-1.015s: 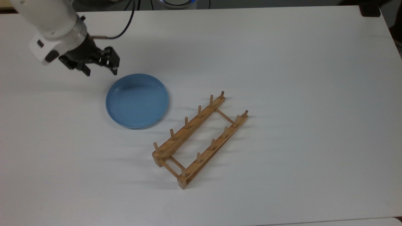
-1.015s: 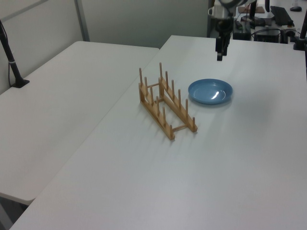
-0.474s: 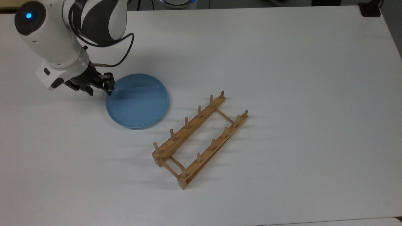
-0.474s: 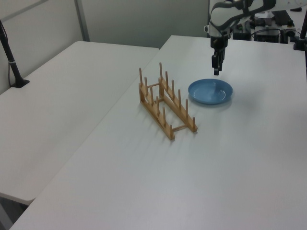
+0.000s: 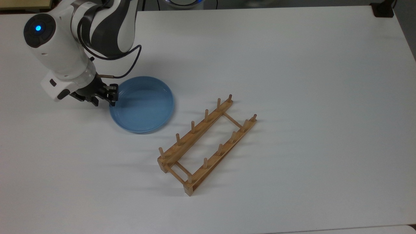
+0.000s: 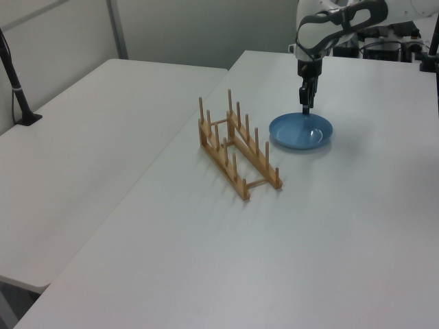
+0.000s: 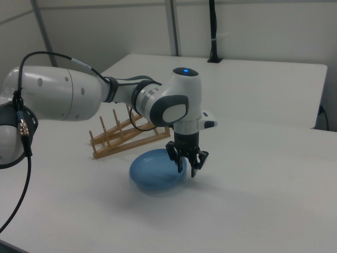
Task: Place plate in plate rack
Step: 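Close the gripper on the plate rim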
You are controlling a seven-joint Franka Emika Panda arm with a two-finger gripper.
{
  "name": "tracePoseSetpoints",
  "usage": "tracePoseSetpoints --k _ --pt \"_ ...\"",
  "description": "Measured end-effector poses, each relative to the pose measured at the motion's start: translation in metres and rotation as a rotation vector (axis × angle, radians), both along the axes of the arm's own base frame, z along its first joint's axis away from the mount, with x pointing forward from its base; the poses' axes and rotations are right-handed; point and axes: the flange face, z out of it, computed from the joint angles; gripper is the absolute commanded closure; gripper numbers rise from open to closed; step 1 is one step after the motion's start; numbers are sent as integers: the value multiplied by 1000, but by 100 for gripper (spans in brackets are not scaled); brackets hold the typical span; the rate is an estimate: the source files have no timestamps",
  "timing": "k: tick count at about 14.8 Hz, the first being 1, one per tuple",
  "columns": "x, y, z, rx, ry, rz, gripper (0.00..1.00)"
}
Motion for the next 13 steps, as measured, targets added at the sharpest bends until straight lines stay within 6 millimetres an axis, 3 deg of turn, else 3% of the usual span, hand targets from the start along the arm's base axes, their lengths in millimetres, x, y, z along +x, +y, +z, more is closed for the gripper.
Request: tracePoseSetpoints --k 8,13 --pt "3 6 -4 -3 -2 10 99" --pt "5 8 -3 -4 -6 21 100"
